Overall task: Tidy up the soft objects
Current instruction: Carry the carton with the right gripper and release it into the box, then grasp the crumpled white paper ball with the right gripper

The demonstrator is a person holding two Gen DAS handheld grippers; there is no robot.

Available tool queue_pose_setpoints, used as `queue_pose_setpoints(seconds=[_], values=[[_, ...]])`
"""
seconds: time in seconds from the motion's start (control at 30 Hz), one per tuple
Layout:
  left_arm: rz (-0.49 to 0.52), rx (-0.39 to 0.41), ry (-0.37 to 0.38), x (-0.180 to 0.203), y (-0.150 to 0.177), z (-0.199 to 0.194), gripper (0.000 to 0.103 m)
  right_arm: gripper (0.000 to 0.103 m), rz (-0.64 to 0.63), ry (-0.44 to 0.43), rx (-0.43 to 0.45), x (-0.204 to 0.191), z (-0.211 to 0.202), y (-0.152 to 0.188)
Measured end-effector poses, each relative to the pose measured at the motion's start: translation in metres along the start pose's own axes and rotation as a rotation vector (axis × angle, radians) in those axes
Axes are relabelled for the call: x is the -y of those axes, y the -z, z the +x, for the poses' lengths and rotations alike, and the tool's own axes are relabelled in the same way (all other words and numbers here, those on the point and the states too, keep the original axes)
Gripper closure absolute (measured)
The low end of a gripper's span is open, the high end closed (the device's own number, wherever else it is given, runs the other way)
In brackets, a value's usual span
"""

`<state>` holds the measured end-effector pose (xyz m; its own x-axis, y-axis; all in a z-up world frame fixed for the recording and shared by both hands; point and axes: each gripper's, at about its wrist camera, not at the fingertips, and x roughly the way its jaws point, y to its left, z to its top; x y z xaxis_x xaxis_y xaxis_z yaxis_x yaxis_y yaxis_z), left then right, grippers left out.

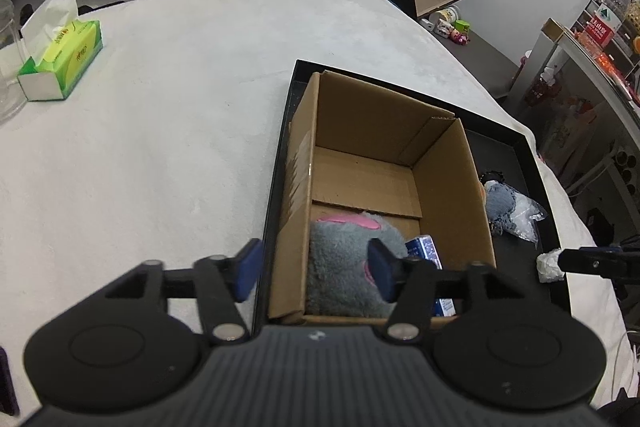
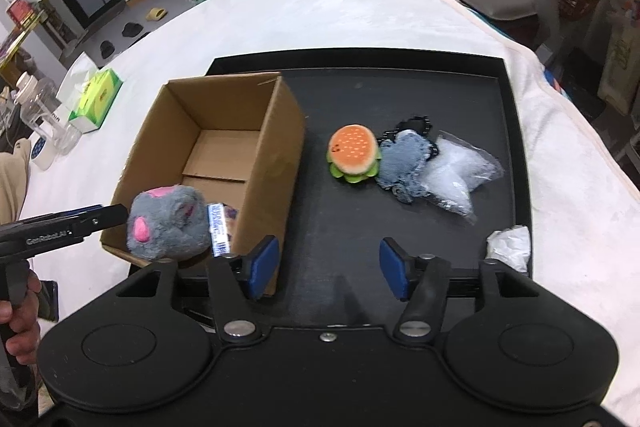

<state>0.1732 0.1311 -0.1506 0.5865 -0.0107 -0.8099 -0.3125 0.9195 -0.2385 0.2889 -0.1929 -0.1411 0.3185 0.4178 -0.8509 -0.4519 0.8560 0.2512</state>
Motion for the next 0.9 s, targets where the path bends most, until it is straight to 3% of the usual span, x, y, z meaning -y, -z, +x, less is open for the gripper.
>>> queue_pose_setpoints(seconds=[0.1, 0.27, 0.9], values=[[0.008, -0.002, -0.013, 0.005, -0.001, 0.001, 0.031, 0.038, 0.019, 0.015, 0.013, 0.013, 0.0, 0.003], [0.018, -0.015, -0.023, 0.014, -0.003, 0.005, 0.026, 0.038, 0.039, 0.039, 0.011, 0.033, 0.005, 0.007], [0.075, -0.068, -0.082, 0.044, -0.011, 0.022, 0.023, 0.036, 0.086, 0.123, -0.001, 0.103, 0.03, 0.017]])
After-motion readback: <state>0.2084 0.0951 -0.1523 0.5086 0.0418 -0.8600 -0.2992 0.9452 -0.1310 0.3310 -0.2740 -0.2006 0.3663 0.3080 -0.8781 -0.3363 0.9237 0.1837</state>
